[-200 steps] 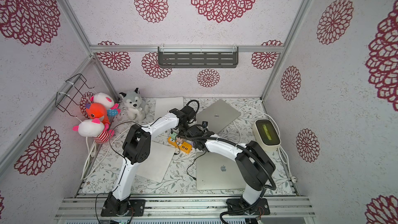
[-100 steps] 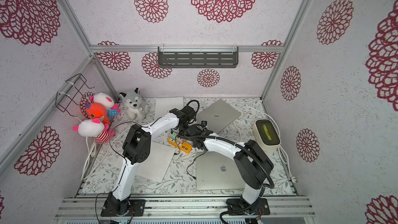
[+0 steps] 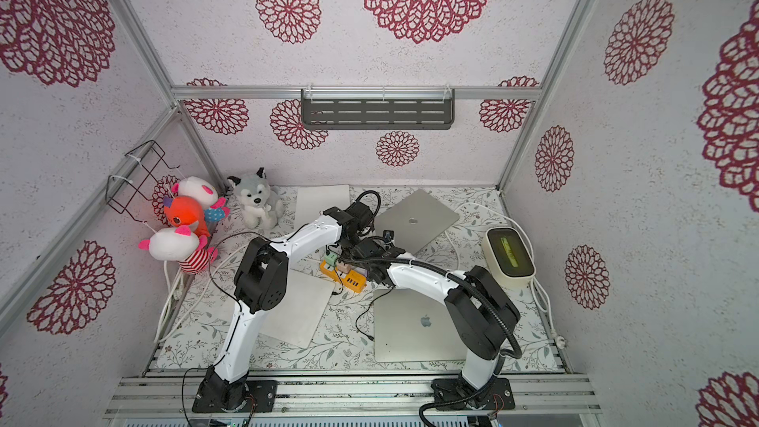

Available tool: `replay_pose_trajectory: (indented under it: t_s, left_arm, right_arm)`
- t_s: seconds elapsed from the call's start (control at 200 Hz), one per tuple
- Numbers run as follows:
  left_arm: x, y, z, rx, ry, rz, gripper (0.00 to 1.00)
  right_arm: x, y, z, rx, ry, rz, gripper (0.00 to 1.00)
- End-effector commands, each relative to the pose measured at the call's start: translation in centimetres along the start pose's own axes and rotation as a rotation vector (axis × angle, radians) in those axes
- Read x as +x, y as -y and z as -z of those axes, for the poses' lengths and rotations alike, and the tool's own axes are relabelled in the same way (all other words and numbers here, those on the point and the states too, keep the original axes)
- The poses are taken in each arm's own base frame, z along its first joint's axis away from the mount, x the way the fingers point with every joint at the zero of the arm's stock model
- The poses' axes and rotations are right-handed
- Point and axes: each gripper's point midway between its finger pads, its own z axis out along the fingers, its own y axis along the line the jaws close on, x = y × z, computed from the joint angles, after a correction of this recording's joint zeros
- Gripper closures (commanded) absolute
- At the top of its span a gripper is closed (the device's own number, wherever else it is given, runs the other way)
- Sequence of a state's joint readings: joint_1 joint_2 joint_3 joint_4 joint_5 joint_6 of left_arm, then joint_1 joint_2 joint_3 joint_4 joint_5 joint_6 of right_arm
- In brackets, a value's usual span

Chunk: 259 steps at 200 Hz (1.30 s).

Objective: Unplug the laptop charger
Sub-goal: Remove the plug from the socket.

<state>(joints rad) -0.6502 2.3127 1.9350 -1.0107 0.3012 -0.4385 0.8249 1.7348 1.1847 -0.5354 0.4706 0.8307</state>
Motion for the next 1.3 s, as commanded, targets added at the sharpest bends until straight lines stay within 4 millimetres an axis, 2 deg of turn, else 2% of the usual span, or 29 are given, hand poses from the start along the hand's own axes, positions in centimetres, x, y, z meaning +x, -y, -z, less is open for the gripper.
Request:
replay_pose_trajectory:
  t_s: [0.0, 0.16, 0.33, 0.575, 0.841, 1.166, 1.236, 1.291]
  left_arm:
    - [2.3, -1.8, -3.5, -0.082, -0.105, 0.015, 1.0]
    - [2.4, -1.9, -3.6, -0.085, -0.107, 0.012, 1.0]
    - [2.5, -2.1, -3.6, -0.093, -0.111, 0.011, 1.0]
    - [2.7, -2.2, -3.7, -0.096, -0.116, 0.013, 1.0]
    - [2.8, -2.2, -4.0, -0.096, -0.12, 0.012, 1.0]
    - [2.7, -2.1, -4.1, -0.095, -0.121, 0.01, 1.0]
    - [2.8, -2.1, -4.2, -0.094, -0.123, 0.012, 1.0]
    - [2.9, -2.2, -4.2, -0.095, -0.125, 0.013, 1.0]
  right_arm:
    - [-0.9, -1.0, 0.9, -0.05, 0.031, -0.023, 0.67]
    - [-1.5, -1.9, 1.9, -0.173, 0.056, -0.114, 0.67]
    - [-1.3, -0.6, 1.3, -0.047, 0.04, -0.041, 0.67]
    - [-1.4, 0.1, 1.3, -0.001, 0.045, -0.005, 0.67]
    - [-2.1, -1.3, 2.5, -0.18, 0.071, -0.14, 0.68]
    - [-1.9, 0.9, 1.6, 0.031, 0.061, -0.012, 0.68]
    - [-2.0, 0.8, 1.7, 0.028, 0.064, -0.009, 0.68]
    - [-2.0, 0.0, 1.8, -0.033, 0.069, -0.032, 0.68]
